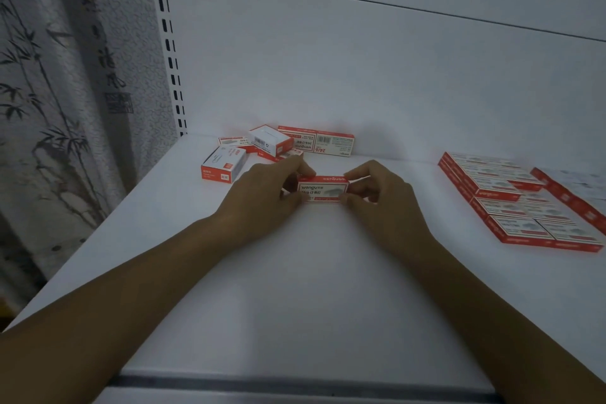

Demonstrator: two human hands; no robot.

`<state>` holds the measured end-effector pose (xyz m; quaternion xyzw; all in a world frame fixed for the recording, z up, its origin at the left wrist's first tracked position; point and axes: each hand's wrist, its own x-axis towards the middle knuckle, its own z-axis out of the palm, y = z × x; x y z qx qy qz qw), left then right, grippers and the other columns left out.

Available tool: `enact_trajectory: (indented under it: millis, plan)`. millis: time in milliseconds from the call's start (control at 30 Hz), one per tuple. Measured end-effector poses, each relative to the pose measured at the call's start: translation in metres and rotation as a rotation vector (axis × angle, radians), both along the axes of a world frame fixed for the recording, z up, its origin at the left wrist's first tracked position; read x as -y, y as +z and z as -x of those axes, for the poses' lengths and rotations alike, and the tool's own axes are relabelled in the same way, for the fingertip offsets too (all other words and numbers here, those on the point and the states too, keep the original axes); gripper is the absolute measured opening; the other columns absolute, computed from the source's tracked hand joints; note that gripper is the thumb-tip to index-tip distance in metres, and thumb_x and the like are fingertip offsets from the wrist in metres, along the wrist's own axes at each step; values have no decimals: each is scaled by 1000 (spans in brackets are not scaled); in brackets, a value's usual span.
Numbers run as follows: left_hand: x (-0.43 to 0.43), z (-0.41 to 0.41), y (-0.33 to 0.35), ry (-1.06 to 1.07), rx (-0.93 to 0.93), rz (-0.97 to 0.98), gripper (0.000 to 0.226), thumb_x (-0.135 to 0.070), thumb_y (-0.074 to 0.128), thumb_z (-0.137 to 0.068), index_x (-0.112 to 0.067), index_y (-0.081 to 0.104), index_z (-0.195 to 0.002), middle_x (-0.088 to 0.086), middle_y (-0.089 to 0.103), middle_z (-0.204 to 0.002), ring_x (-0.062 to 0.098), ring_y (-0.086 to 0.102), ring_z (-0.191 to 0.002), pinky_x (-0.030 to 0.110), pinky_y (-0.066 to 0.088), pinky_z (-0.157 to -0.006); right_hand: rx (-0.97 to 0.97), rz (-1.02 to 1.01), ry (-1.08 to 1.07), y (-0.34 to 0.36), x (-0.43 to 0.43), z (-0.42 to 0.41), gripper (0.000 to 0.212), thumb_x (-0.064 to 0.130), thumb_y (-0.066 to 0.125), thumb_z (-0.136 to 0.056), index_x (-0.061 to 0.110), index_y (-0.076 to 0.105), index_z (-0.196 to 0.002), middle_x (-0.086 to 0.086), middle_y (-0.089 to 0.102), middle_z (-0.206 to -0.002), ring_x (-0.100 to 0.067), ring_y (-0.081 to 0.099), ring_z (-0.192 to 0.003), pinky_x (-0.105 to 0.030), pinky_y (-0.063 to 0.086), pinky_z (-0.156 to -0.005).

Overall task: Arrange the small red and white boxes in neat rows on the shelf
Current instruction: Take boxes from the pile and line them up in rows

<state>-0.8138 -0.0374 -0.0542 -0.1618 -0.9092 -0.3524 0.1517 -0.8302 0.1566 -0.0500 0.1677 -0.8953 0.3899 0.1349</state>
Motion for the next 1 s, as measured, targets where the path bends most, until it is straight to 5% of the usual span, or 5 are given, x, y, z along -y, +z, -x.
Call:
enact_trajectory:
  millis: [133, 233, 533, 733, 1000]
  plan:
    - [-1, 0, 4, -2, -24, -134, 28, -16, 63, -86, -23, 59, -113, -8, 65, -103, 8, 63, -86, 18, 53, -74, 17, 4, 24, 1, 2, 0, 30, 27, 70, -79, 22, 54, -104, 10, 68, -94, -6, 64, -80, -22, 51, -76]
    - [-1, 1, 10, -19, 20, -344, 20, -13, 63, -86, -21, 59, -103, 1, 68, -102, 16, 66, -84, 29, 57, -70, -23, 3, 61, 3, 6, -4, 51, 33, 71, -78, 24, 44, -121, 16, 62, -100, -4, 64, -78, -20, 51, -77]
    - [-17, -12, 38, -41, -75, -434, 20, -19, 61, -84, -24, 63, -103, 0, 70, -90, 24, 66, -81, 43, 55, -76, -260, -164, 4, 43, -6, -11, 54, 35, 65, -83, 24, 44, -132, 1, 68, -113, -17, 67, -84, -40, 56, -80]
    - [-63, -14, 73, -98, -92, -484, 18, -7, 59, -88, -15, 61, -105, 8, 70, -98, 14, 67, -79, 20, 53, -65, -419, -243, 41, 72, -52, -20, 61, 33, 70, -79, 26, 42, -134, 2, 66, -118, -16, 67, -86, -33, 55, -80]
    - [-189, 2, 68, -123, -98, -487, 24, -20, 59, -90, -22, 56, -114, -1, 70, -94, 17, 66, -84, 33, 56, -77, -383, -268, -74, 76, -169, -13, 47, 35, 68, -80, 23, 51, -122, 1, 69, -109, -16, 65, -80, -19, 44, -67]
